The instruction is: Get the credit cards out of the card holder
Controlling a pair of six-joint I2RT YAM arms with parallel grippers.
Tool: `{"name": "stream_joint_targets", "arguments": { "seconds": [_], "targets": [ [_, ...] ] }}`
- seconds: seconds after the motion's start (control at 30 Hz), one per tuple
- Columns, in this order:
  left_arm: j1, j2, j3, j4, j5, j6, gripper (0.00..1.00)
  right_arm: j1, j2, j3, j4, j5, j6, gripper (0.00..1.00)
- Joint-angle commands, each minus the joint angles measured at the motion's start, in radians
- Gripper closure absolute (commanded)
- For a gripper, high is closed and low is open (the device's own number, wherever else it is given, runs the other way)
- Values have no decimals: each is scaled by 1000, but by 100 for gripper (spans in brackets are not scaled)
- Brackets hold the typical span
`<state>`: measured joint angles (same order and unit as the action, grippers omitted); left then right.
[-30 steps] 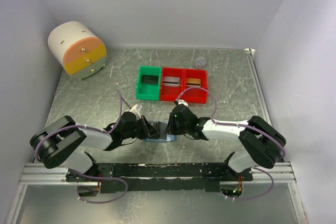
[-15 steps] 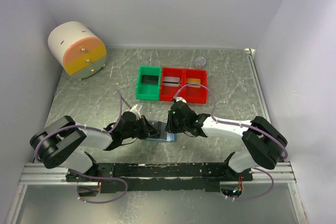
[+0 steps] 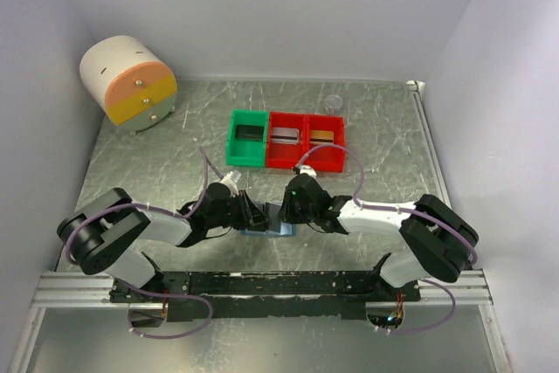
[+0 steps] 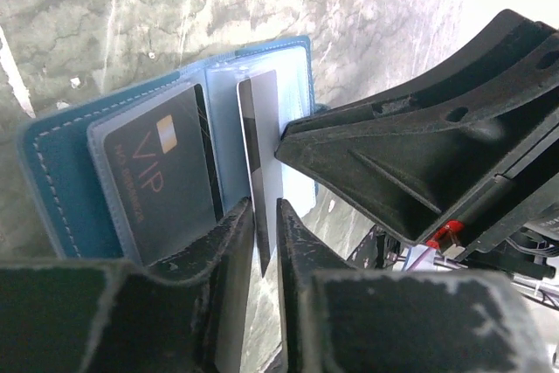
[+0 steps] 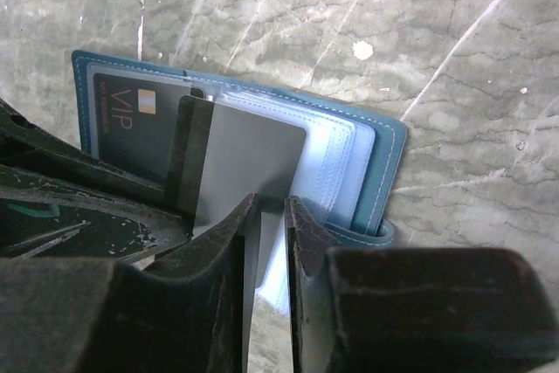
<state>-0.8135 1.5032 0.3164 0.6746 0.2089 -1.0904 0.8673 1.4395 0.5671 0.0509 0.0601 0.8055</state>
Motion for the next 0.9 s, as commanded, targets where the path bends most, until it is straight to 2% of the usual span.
{"name": "stream_joint_targets", "arguments": {
  "seconds": [0.0, 0.13, 0.37, 0.57, 0.87],
  "targets": [
    [-8, 19, 30, 64, 34, 13, 77, -7, 29, -30, -25, 13, 12, 82],
    [-7, 6, 34, 26, 28, 26, 93, -8, 21, -32, -28, 25, 12, 82],
    [-7, -98, 57, -156, -46, 84, 93, -24, -25, -20, -55, 34, -2, 82],
    [-8, -203, 111, -381, -123, 159, 93, -60, -70, -10, -28, -59, -37, 79],
    [-8, -354, 134, -502, -170, 199, 93, -84, -195, -34, 88, -123, -34, 68]
  ]
}}
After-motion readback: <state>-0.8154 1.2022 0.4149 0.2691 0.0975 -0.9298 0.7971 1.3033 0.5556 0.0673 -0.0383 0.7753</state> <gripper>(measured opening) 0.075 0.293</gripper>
